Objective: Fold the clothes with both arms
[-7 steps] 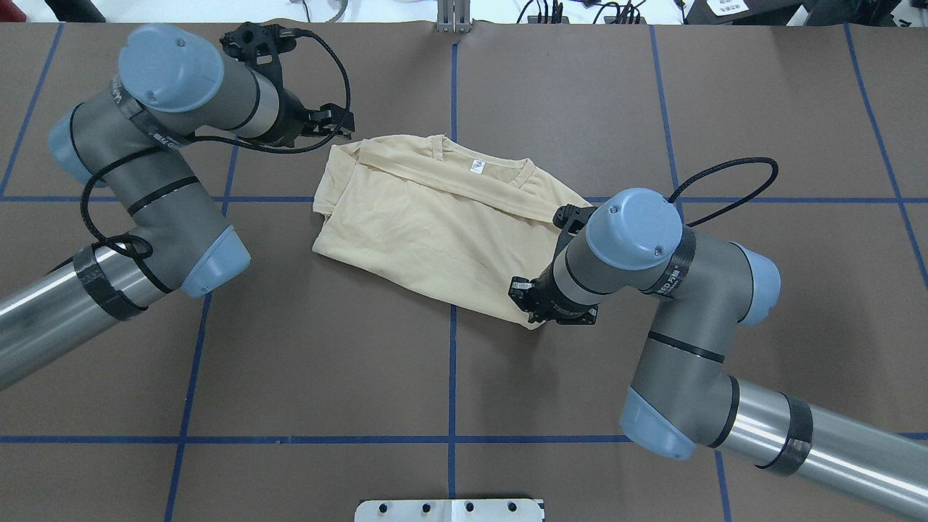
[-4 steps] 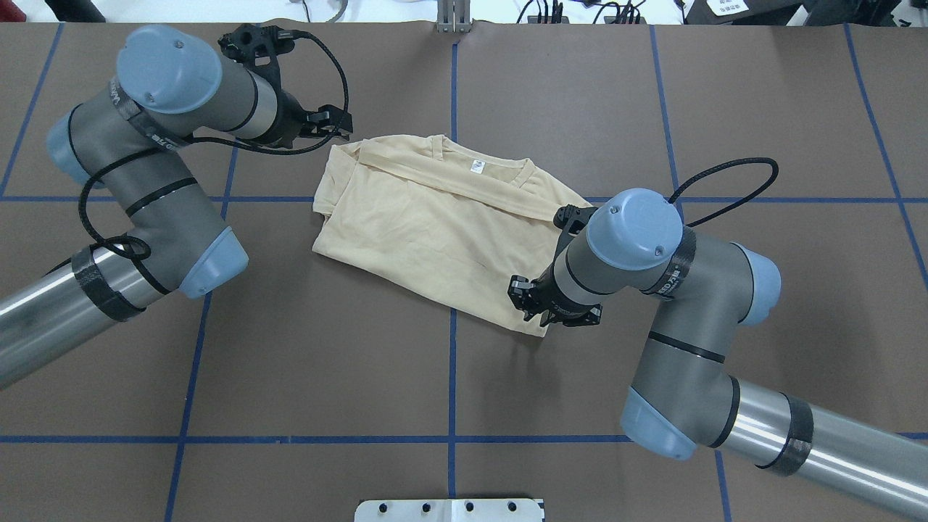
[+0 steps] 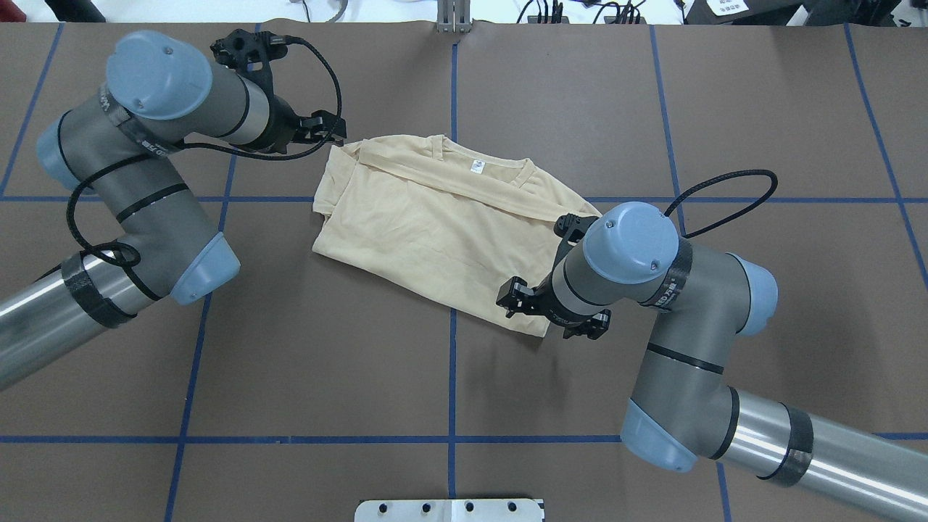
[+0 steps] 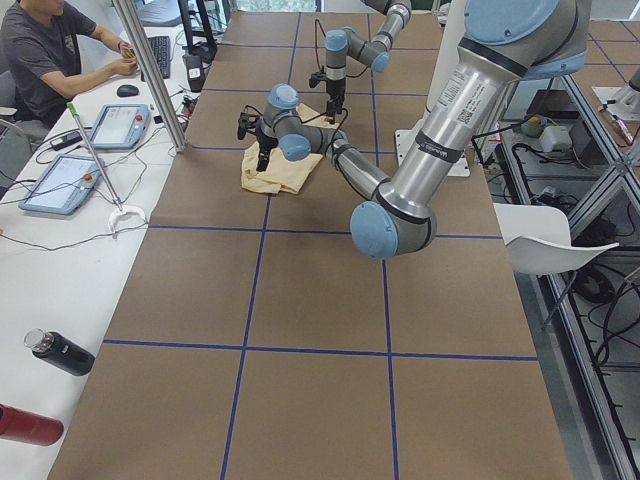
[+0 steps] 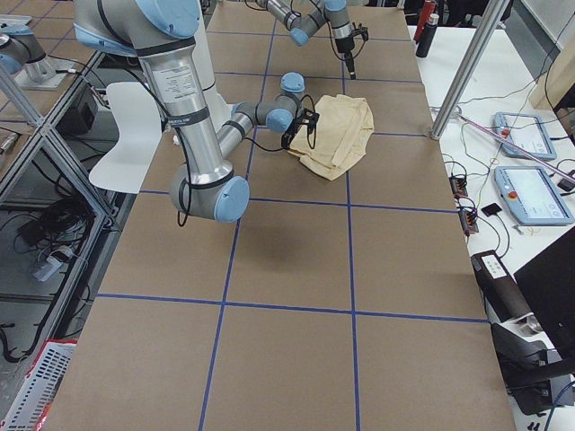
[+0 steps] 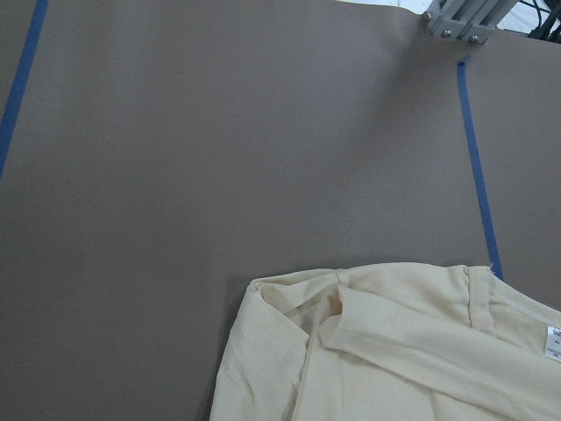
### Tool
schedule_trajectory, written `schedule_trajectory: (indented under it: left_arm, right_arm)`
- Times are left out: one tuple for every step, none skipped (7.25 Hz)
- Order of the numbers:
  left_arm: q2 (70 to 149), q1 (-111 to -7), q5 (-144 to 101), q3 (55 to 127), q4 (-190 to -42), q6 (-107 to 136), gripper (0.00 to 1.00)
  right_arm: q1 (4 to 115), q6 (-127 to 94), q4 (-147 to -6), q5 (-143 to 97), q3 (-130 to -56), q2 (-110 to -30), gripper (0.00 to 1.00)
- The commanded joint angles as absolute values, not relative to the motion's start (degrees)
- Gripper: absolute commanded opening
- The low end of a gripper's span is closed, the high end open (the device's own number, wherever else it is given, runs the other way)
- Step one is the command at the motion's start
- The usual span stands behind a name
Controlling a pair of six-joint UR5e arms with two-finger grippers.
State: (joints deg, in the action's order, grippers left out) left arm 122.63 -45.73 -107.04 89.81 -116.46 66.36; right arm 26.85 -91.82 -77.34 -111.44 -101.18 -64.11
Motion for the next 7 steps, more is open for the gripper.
schedule_trajectory:
  left_arm:
    - [122.61,-45.62,-107.05,89.74,-116.46,66.36,1.00]
    - [122.61,-45.62,-107.05,89.74,-116.46,66.27,1.00]
    - [122.61,-45.62,-107.05,89.65,-116.46,66.27,1.00]
    - [122.52,-45.53,-107.05,89.65,-116.46,66.27,1.00]
    - [122.52,-45.53,-106.96,89.65,-116.46,66.10,1.00]
    - [122.52,-45.53,-107.05,89.65,-116.46,66.09,1.00]
    - [122.52,-45.53,-106.96,89.56,-116.54,66.09,1.00]
  right_arm:
    - [25.58,-92.29,-77.43,-110.13,-99.15,-63.72,1.00]
    - [25.66,-92.29,-77.43,-110.21,-98.97,-63.81,0.99]
    - [25.66,-92.29,-77.43,-110.21,-98.96,-63.90,0.97]
    - [25.58,-92.29,-77.43,-110.21,-98.88,-63.98,0.94]
    - [25.58,-92.29,-77.43,-110.30,-98.79,-63.90,0.89]
    - [25.49,-92.29,-77.43,-110.30,-98.79,-63.90,0.73]
    - [25.49,-92.29,-77.43,-110.30,-98.79,-63.90,0.58]
